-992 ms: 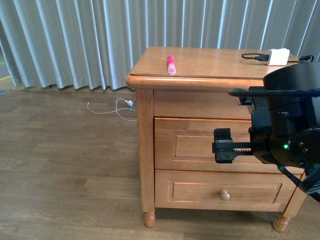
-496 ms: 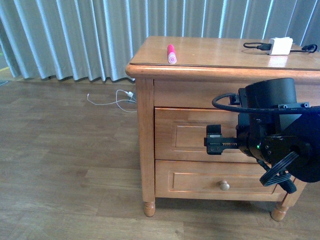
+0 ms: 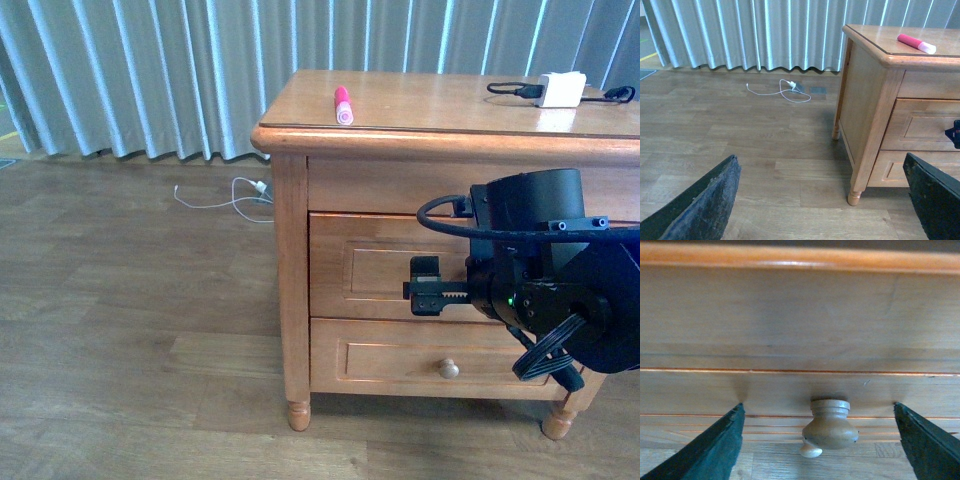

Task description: Place pink marker in drawer with both arms

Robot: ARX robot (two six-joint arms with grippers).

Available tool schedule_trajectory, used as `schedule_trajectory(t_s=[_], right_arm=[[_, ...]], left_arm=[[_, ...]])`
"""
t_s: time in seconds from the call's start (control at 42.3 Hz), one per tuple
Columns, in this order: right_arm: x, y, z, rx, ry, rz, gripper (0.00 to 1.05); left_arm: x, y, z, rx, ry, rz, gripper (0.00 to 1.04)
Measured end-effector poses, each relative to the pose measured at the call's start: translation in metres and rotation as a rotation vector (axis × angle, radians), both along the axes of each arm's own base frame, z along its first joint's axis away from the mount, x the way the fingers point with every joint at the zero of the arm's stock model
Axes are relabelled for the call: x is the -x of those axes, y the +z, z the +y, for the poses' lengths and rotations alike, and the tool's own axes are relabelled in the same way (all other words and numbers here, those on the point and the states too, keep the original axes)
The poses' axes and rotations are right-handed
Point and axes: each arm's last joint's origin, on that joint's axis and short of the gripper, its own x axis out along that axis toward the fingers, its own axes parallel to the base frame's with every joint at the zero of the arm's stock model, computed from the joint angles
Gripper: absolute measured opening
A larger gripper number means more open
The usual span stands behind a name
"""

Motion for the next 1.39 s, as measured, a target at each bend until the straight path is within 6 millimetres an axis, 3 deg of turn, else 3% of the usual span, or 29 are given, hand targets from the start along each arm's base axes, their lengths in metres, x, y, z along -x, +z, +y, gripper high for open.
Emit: schedule_trajectory(t_s=[0.142,0.354,0.402,0.709,1.181,1.394], right_arm=[[0.0,0.0,-0.001,0.0,0.0,0.0,0.67],[0.001,-0.004,-0.005,0.012,0.001,0.04,0.27],[0.002,-0.002,-0.004,0.013,0.002,0.046,0.24],[0.034,0.011,-0.004,0.026,0.036,0.197,0.23],[0.138,0.029,-0.015,-0.05,0.136,0.416,0.23],[0.174,0.047,-0.02,-0.107,0.187,0.412,0.5]], left_arm=[[0.0,0.0,0.0,0.0,0.0,0.0,0.99],[0.0,0.0,0.0,0.0,0.0,0.0,0.99],[0.0,0.0,0.0,0.0,0.0,0.0,0.99],[0.0,0.0,0.0,0.0,0.0,0.0,0.99],[0.0,0.0,0.0,0.0,0.0,0.0,0.99],[0.0,0.0,0.0,0.0,0.0,0.0,0.99]])
